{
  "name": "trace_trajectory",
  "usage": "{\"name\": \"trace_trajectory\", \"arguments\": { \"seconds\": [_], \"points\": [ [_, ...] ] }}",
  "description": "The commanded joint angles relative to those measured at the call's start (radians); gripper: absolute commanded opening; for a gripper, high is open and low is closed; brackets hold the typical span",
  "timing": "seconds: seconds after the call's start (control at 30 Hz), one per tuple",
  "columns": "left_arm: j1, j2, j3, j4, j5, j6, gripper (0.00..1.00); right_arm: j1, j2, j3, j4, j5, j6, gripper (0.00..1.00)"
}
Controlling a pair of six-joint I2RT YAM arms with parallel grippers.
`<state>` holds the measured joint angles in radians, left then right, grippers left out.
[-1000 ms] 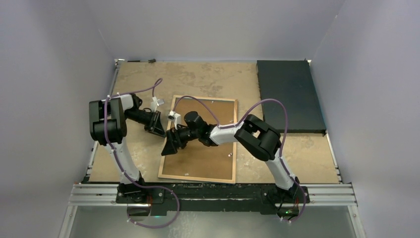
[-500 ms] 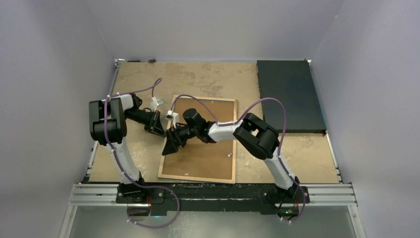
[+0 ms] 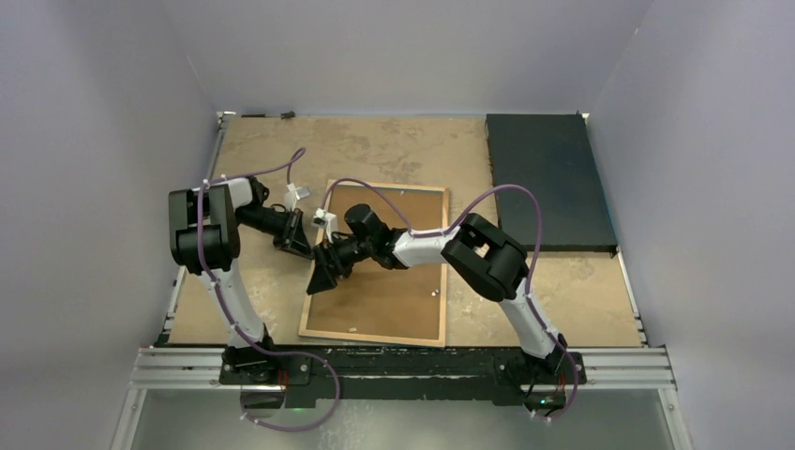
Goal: Put the photo into the frame
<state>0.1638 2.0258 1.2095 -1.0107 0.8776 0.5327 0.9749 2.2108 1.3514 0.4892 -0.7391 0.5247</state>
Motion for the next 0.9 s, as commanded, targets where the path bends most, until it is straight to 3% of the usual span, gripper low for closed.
{"name": "trace_trajectory", "arguments": {
  "seconds": [0.0, 0.87],
  "points": [
    [-0.027, 0.040, 0.004, 0.152, -0.053, 0.024, 0.00, 0.011, 0.014, -0.014, 0.026, 0.141, -0.032, 0.84],
    [-0.026, 0.034, 0.001, 0.156, -0.060, 0.015, 0.00, -0.015, 0.050, -0.045, 0.052, 0.208, -0.024, 0.79]
  ]
}}
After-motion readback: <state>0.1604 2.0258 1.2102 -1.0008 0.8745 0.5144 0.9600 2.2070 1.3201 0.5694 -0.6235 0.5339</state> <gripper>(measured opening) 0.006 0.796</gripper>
